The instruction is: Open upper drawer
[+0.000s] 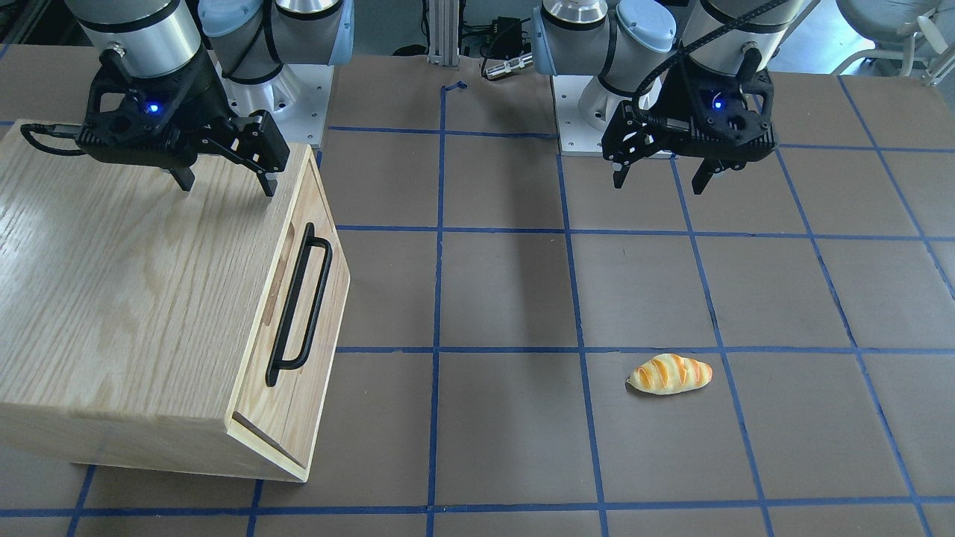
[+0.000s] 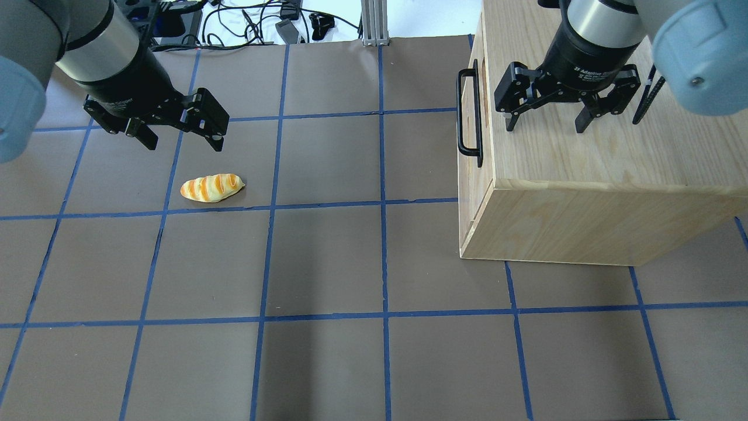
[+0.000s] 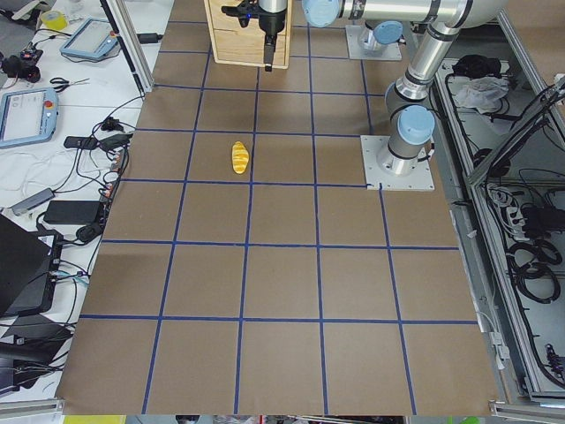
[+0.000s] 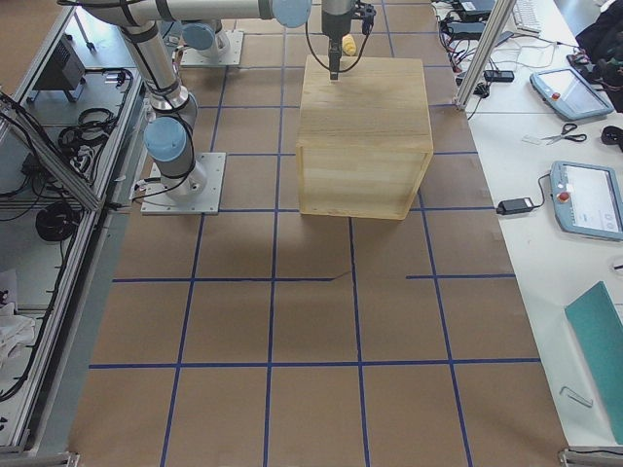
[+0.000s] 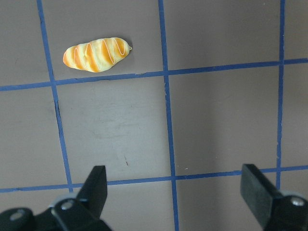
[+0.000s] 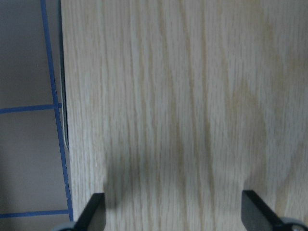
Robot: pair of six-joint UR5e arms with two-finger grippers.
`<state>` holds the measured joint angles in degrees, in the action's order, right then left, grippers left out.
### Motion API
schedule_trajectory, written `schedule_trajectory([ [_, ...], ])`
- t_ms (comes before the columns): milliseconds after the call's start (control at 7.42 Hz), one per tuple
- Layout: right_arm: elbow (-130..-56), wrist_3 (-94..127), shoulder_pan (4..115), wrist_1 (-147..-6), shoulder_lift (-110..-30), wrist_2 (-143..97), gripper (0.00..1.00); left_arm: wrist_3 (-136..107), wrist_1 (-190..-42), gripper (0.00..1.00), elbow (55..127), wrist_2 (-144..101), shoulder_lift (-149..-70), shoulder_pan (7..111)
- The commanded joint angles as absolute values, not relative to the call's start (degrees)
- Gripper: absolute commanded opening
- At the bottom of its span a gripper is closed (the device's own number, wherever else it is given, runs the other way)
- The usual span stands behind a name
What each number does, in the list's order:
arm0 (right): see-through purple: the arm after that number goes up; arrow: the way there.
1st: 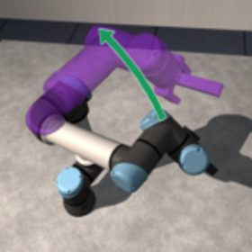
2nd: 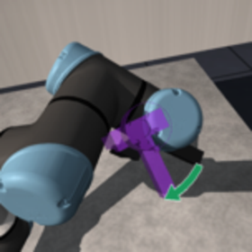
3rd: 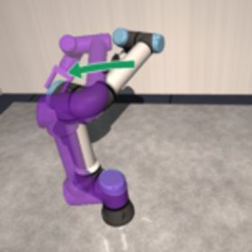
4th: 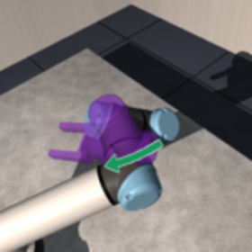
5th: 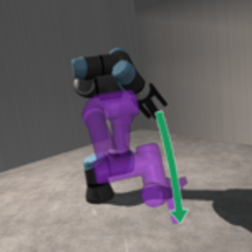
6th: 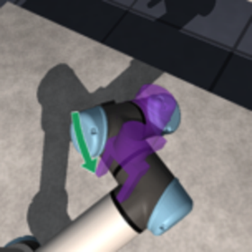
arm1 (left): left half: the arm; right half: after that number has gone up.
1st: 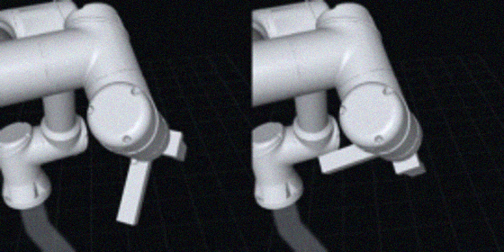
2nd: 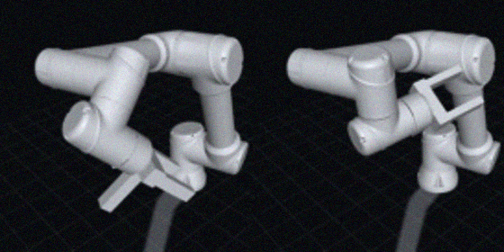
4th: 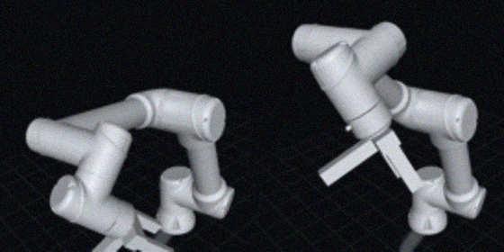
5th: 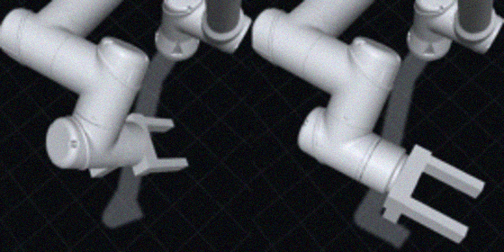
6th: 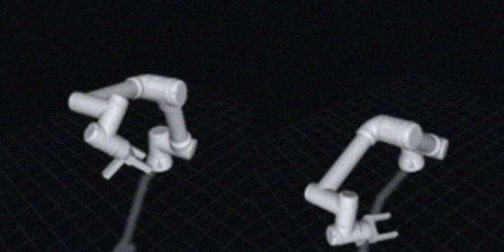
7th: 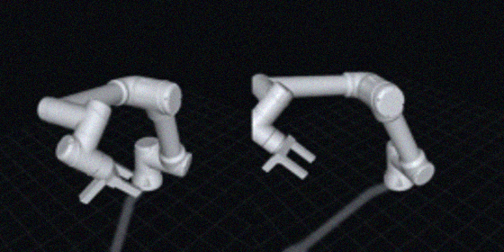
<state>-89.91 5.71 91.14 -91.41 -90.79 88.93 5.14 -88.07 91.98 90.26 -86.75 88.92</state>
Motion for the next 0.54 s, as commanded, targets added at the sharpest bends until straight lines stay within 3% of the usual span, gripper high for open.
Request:
schedule_trajectory([
  [0,-89.9,5.7,91.1,-91.4,-90.8,88.9,1.00,5.1,-88.2,1.00,92.0,90.4,-86.7,88.9],
  [404,-89.9,5.7,91.1,-91.4,-90.8,88.9,1.00,4.1,-88.1,1.00,91.8,89.8,-87.2,88.7],
])
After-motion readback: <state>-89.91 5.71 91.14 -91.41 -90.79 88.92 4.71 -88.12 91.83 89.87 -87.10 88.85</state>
